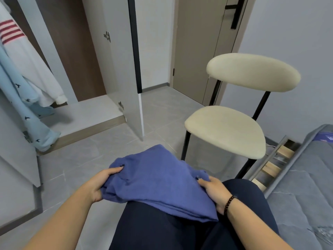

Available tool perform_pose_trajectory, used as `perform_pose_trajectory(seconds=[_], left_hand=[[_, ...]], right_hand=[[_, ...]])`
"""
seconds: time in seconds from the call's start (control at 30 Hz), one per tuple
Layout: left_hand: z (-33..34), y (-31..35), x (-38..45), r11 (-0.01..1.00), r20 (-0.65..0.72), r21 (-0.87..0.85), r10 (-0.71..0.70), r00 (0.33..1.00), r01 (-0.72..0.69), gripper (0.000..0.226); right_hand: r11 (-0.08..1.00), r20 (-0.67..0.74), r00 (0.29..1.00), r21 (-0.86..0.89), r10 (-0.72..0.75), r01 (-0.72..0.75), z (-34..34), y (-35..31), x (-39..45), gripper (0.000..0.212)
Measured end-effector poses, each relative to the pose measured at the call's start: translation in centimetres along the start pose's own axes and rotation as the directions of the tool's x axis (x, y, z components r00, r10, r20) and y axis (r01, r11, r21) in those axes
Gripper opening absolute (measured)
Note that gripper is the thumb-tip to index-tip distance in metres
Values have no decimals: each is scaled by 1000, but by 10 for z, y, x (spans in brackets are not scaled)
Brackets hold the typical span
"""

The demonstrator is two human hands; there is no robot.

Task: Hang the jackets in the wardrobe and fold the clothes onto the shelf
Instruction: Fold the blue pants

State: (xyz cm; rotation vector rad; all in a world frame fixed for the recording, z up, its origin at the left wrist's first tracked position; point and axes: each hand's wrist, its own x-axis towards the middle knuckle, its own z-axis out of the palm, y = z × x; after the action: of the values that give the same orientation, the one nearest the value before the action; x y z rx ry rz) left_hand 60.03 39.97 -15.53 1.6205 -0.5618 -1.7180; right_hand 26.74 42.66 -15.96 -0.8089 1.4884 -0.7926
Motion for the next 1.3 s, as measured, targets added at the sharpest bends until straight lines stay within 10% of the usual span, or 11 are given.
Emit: perform_pose_trajectory(seconds=[0.3,0.6,0.73,0.8,0.87,1.0,1.07,1.17,1.3], left_hand=[[82,58,-37,953,157,46,288,945,-298,27],[184,41,-27,951,424,256,53,904,-176,14],[218,25,-22,605,345,739,41,938,-298,9],[240,35,-38,302,367,865,166,915,-402,12],[259,50,-61,247,517,756,342,785,-606,13],[274,80,-135,688,742,-21,497,450,-725,72],[275,92,-158,552,772,-94,566,289,-829,97],[283,99,-172,163,683,177,690,240,-971,112],[298,99,-169,-49,536,230,840,84,-972,74]], right_hand=[[934,-278,910,-270,-308,234,-97,-67,-48,16],[957,-525,800,-168,-289,235,-173,-132,-128,27],[902,-558,729,-87,-395,422,-157,-169,-150,14],[853,-527,691,-144,-495,501,-144,-185,-154,48],[805,-485,644,-314,-592,503,-133,-201,-155,46],[799,-420,682,-372,-598,472,-115,-224,-151,34],[785,-398,687,-429,-608,446,-108,-234,-152,10],[766,-376,687,-473,-622,434,-109,-243,-150,31],[760,-345,700,-472,-626,447,-113,-251,-153,35]])
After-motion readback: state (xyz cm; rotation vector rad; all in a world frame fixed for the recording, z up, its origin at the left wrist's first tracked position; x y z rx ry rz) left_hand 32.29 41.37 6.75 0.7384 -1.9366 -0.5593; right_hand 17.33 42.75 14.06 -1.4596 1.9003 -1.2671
